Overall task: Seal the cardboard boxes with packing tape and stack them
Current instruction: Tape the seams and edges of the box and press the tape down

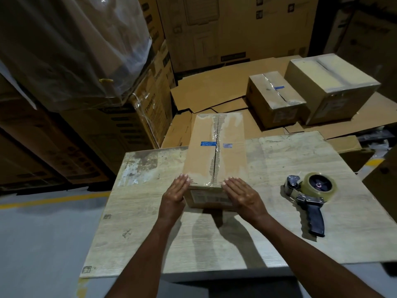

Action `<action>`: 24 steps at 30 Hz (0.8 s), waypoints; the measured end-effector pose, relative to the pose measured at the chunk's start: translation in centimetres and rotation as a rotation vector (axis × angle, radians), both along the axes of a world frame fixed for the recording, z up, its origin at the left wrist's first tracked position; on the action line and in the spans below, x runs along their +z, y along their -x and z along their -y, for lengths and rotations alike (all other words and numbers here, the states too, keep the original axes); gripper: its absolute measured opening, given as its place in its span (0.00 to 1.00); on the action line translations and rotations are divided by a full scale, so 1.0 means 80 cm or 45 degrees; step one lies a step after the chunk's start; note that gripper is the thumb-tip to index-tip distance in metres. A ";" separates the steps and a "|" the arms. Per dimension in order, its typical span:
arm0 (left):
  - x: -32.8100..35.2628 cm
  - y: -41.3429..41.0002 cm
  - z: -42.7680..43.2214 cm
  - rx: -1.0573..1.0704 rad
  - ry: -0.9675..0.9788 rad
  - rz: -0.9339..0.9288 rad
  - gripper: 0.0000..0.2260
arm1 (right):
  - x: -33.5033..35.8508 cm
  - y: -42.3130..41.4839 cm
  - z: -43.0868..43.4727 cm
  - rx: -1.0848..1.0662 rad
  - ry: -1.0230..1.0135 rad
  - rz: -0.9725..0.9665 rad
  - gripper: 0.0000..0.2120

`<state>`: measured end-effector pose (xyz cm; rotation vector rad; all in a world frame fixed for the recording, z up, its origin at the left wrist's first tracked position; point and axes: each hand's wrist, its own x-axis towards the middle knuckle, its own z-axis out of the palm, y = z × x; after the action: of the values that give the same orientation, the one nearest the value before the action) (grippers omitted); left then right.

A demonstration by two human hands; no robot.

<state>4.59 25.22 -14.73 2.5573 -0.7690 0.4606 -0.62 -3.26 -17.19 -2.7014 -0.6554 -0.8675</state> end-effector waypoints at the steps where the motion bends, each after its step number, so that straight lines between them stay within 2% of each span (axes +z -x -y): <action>1: 0.000 0.000 -0.001 0.001 -0.006 0.001 0.42 | 0.000 0.005 0.010 -0.001 -0.003 0.017 0.21; 6: 0.003 -0.001 0.001 0.018 -0.011 0.003 0.42 | 0.000 0.023 0.049 -0.004 -0.116 -0.022 0.32; 10: 0.007 -0.001 0.001 0.034 0.009 0.033 0.42 | -0.002 0.016 0.059 0.011 -0.286 -0.171 0.35; 13: 0.010 0.000 0.004 0.014 0.033 0.056 0.41 | 0.007 0.014 0.062 0.035 -0.250 -0.240 0.38; 17: 0.010 0.008 0.001 -0.031 -0.141 0.140 0.37 | 0.018 0.016 0.076 0.027 -0.229 -0.356 0.38; 19: 0.012 0.002 -0.009 -0.108 -0.217 0.210 0.31 | 0.025 0.015 0.079 0.052 -0.195 -0.365 0.31; 21: 0.023 -0.008 -0.014 -0.191 -0.252 0.323 0.20 | 0.041 0.009 0.071 -0.006 -0.207 -0.313 0.18; 22: 0.032 -0.014 -0.011 -0.198 -0.237 0.362 0.15 | 0.052 0.004 0.064 -0.105 -0.272 -0.326 0.18; 24: 0.047 -0.026 0.006 -0.070 -0.110 0.326 0.11 | 0.073 -0.014 0.051 -0.330 -0.419 -0.386 0.25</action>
<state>6.64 24.72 -10.97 2.5788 -0.9650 0.7631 0.48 -7.32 -11.36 -2.5657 -0.0889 -0.5404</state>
